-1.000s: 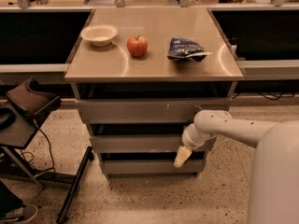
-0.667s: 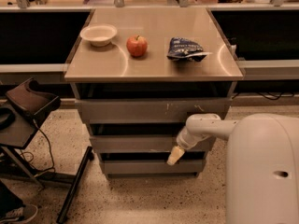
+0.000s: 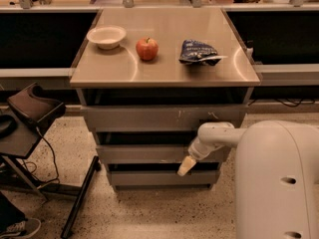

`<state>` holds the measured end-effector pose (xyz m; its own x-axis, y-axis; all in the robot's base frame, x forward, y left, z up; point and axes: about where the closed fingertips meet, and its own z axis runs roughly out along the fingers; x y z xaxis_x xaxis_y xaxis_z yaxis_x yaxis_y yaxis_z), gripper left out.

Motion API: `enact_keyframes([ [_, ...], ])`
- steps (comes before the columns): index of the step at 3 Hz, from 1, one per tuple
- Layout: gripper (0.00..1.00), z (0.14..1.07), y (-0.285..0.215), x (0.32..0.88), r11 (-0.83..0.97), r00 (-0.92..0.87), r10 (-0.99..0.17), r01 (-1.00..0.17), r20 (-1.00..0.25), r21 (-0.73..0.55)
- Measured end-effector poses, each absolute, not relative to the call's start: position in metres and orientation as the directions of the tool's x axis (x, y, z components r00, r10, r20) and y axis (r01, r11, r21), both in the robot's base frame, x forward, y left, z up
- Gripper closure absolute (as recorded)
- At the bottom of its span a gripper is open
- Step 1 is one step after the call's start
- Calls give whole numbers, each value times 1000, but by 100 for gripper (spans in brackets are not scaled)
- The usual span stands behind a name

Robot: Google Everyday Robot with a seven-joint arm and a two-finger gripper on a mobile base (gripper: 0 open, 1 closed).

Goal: Open middle drawer

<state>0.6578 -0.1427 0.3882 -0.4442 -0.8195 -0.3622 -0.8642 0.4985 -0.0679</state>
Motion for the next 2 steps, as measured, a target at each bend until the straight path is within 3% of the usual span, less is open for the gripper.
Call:
enact_keyframes([
  [2,42,389,-143,658,498,-444,-819,-864,-362,-68],
])
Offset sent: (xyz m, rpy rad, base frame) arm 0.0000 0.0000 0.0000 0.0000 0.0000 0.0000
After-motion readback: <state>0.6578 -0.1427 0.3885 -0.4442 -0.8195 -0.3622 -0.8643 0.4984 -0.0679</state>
